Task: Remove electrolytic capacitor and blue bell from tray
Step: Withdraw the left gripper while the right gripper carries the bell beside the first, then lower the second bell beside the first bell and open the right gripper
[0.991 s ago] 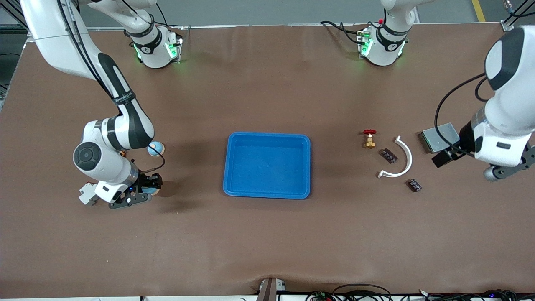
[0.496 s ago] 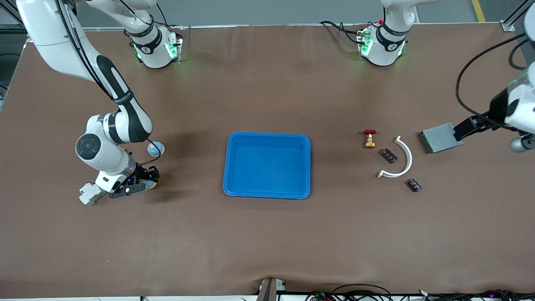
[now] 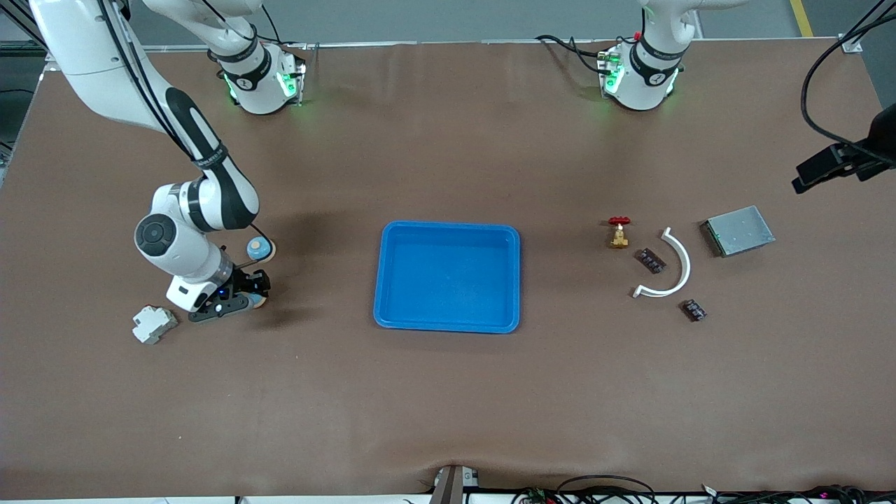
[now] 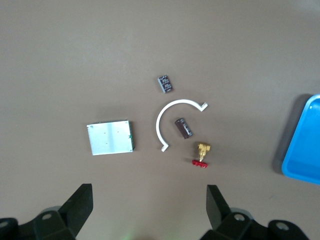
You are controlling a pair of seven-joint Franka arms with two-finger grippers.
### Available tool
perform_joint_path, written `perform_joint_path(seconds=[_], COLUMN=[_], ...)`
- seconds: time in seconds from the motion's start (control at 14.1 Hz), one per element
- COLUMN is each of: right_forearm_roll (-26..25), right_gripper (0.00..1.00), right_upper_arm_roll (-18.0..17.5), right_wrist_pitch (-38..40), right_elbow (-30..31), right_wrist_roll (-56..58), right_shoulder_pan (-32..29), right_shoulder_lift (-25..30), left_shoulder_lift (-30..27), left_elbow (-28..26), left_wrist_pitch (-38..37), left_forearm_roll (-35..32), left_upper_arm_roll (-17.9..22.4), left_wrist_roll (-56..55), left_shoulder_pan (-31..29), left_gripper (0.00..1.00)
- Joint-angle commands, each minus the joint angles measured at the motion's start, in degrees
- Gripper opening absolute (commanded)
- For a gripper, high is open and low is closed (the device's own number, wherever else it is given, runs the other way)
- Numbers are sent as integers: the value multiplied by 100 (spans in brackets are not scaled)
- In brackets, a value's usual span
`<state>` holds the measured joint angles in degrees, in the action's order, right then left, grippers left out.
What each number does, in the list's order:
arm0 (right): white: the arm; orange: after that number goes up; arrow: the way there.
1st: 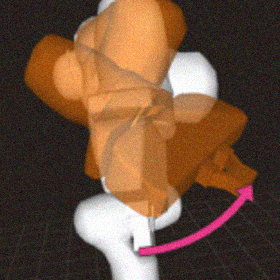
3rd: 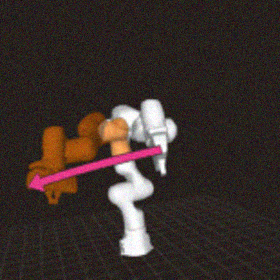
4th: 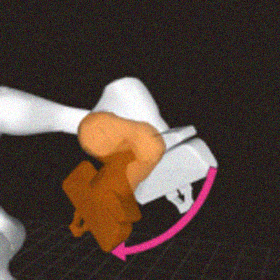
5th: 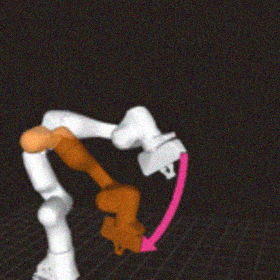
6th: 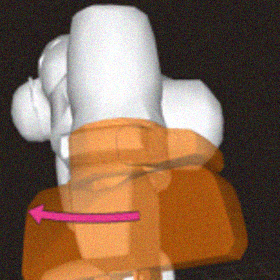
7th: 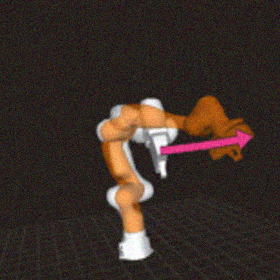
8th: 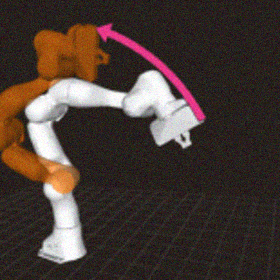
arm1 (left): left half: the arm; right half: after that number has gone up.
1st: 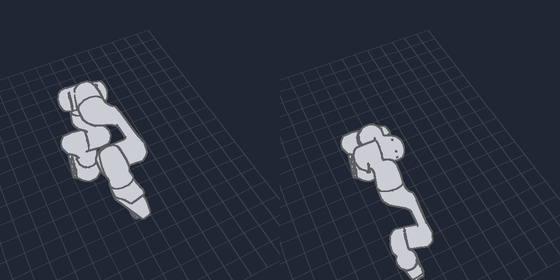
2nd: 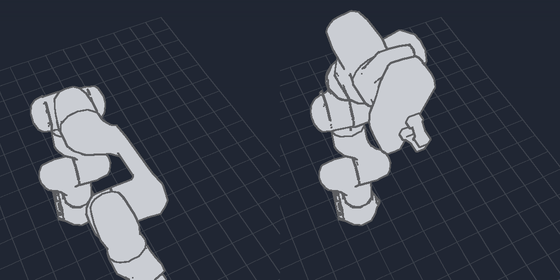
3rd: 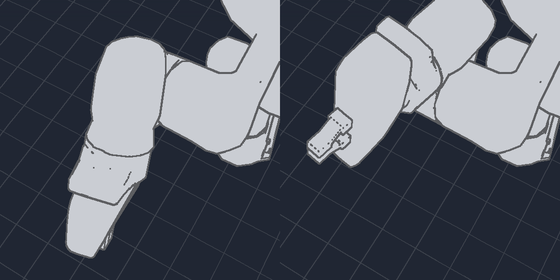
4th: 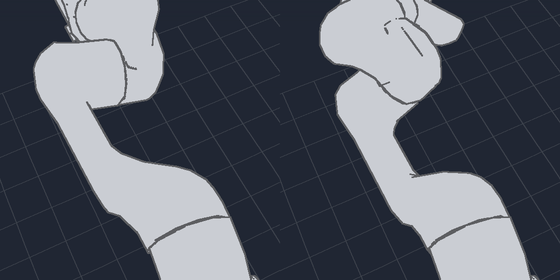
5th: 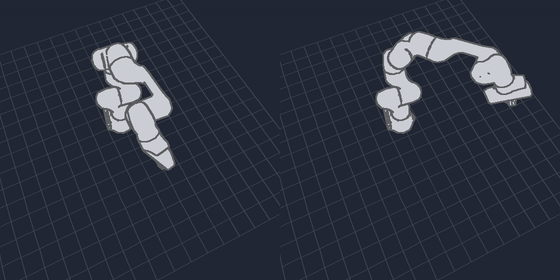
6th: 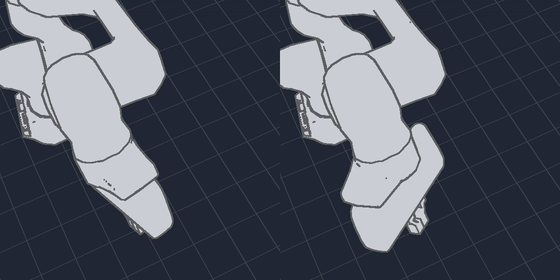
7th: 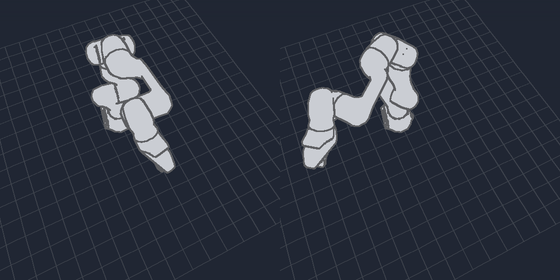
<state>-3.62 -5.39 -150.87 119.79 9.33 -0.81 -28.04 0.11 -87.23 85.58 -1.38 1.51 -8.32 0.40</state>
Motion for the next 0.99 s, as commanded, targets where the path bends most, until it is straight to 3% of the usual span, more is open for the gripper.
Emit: perform_joint_path(seconds=[0.0,0.21,0.92], right_forearm_roll=[11,-16,-16], right_gripper=[0,0,0], right_upper_arm_roll=[-50,-50,-41], right_wrist_pitch=[-30,-389,-504], right_elbow=[352,580,616], right_wrist_roll=[87,139,174], right_shoulder_pan=[-112,-138,-147], right_shoulder_lift=[334,343,299], left_shoulder_lift=[-222,-249,-275], left_elbow=[-154,-128,-329], left_wrist_pitch=[-164,-217,-94], left_forearm_roll=[112,120,129], left_upper_arm_roll=[201,156,-10], left_wrist_roll=[217,225,217], left_shoulder_pan=[154,118,92], left_gripper=[100,100,100])
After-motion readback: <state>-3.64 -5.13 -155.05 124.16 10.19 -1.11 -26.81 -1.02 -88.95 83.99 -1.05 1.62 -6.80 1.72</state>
